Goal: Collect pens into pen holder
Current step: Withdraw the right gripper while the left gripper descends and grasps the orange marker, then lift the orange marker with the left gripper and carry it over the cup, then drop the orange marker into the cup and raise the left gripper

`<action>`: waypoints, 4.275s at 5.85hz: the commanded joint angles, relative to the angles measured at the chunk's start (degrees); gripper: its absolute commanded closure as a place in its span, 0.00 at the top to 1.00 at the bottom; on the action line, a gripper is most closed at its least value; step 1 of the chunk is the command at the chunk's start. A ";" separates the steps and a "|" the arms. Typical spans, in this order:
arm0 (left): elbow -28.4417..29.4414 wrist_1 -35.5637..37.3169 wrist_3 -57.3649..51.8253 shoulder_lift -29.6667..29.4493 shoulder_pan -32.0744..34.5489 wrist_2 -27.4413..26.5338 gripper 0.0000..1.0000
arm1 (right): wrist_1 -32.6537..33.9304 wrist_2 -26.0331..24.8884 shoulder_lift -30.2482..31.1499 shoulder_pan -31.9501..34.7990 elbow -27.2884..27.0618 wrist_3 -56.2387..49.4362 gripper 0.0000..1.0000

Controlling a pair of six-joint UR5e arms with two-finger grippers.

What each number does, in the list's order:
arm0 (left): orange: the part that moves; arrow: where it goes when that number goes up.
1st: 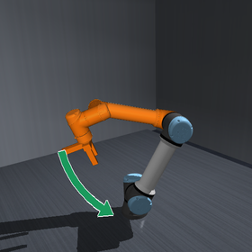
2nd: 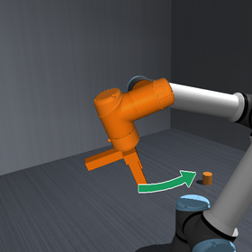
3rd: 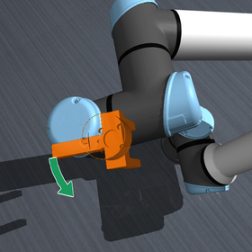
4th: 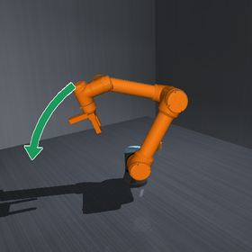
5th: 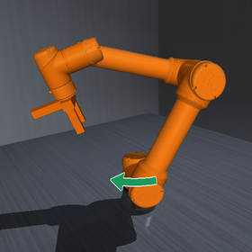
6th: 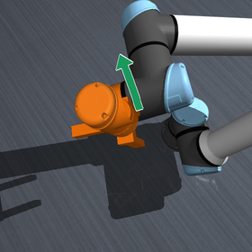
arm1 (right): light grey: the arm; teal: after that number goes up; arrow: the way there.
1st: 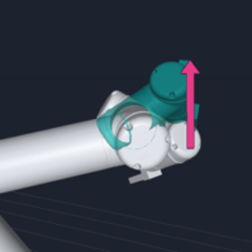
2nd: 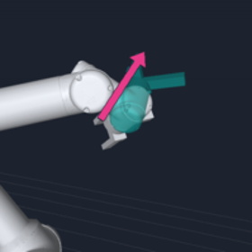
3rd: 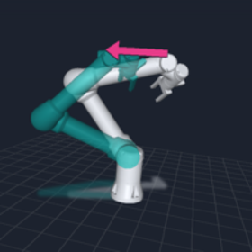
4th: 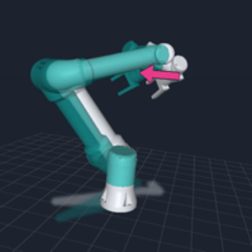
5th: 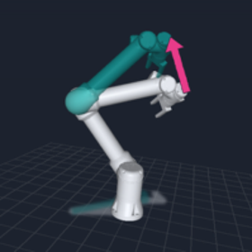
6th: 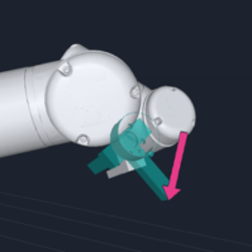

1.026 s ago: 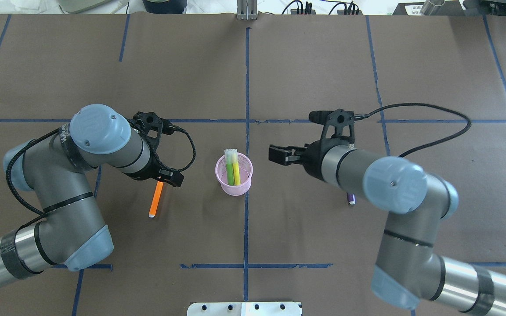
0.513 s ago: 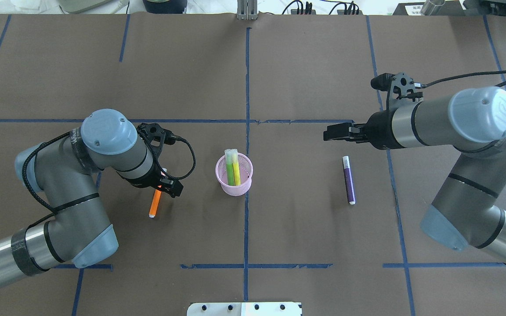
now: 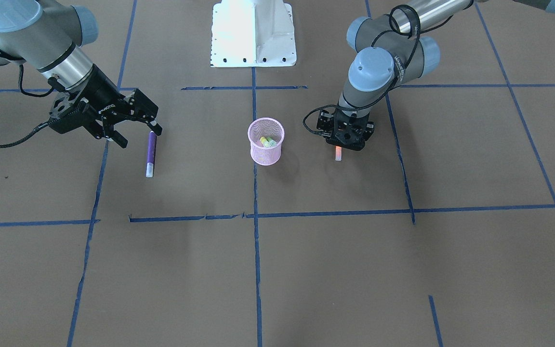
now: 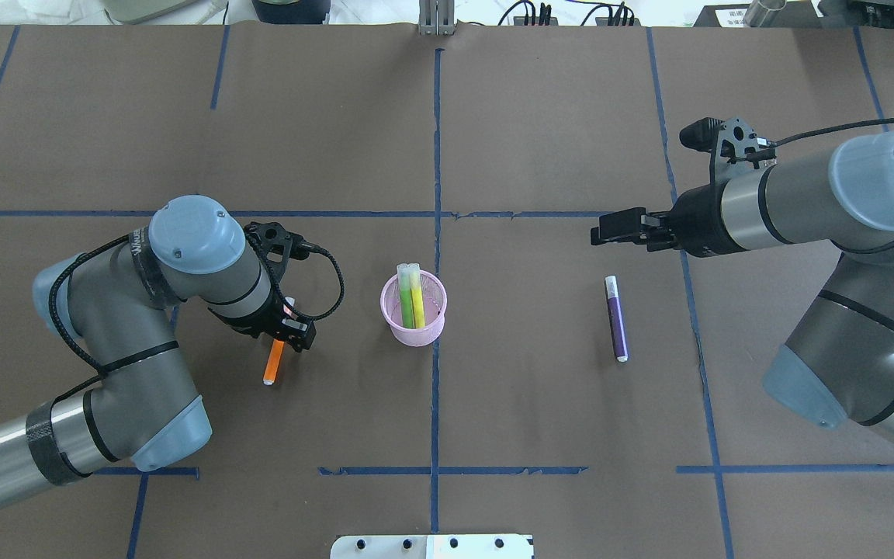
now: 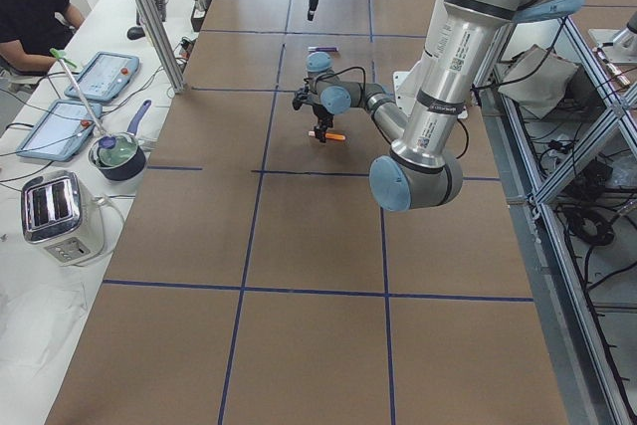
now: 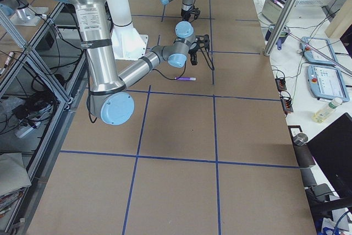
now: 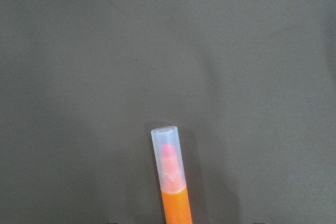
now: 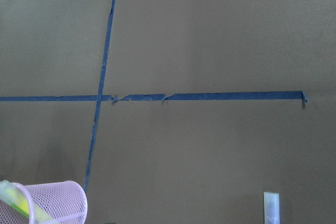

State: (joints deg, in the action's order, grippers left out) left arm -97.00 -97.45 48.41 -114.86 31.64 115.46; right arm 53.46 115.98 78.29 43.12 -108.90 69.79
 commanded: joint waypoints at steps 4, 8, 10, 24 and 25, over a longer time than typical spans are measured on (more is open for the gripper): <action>-0.91 -0.55 -0.16 -0.18 0.09 -0.15 0.00 | -0.03 -0.40 0.37 0.04 0.09 0.00 0.99; -8.82 -18.59 8.05 -4.41 1.67 -13.13 0.00 | -0.20 -0.75 0.98 0.48 -0.61 0.09 0.99; -8.56 -31.72 9.60 -3.53 -8.73 -36.17 0.01 | -0.20 -1.19 0.98 0.48 -0.43 0.09 0.99; -3.73 -51.45 4.77 -0.37 -9.53 -40.91 0.58 | 0.76 -0.25 0.72 -2.06 6.83 0.70 0.97; -2.51 -49.79 4.77 0.94 -6.28 -35.88 0.76 | 7.03 2.91 -3.46 -2.07 9.56 0.79 0.96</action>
State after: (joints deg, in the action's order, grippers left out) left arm -100.40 -148.31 53.20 -114.89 22.44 74.77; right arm 56.15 116.20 77.77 41.26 -102.01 70.36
